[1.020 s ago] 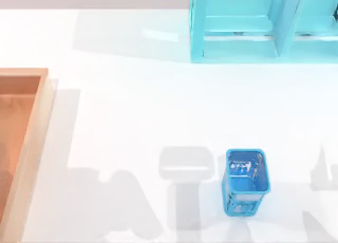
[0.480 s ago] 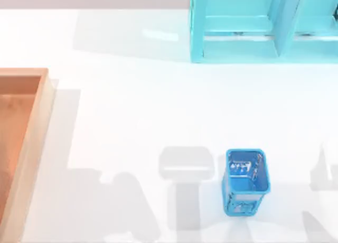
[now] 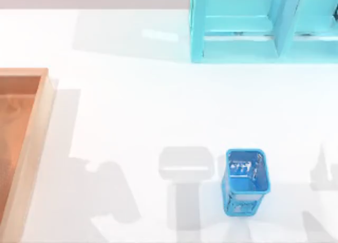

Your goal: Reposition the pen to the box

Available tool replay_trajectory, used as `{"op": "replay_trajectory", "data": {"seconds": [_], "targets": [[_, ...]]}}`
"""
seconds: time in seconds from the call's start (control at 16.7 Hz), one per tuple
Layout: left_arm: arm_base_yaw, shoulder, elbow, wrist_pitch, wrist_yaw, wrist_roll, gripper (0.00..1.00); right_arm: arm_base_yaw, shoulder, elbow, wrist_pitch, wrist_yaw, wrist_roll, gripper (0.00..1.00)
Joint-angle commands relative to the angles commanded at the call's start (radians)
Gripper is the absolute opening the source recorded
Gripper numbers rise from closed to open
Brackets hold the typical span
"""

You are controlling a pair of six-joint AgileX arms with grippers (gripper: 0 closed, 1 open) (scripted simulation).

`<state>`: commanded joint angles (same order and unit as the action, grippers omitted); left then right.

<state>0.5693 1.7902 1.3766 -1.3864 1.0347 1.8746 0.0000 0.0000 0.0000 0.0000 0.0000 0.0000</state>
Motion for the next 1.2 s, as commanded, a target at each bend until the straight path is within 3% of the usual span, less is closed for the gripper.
{"op": "replay_trajectory", "data": {"seconds": [0.42,1.2], "targets": [[-0.026,-0.006,-0.061,0.069,0.009,-0.044,0.00,0.000,0.000,0.000,0.000,0.000,0.000,1.00],[-0.026,-0.006,-0.061,0.069,0.009,-0.044,0.98,0.000,0.000,0.000,0.000,0.000,0.000,1.00]]}}
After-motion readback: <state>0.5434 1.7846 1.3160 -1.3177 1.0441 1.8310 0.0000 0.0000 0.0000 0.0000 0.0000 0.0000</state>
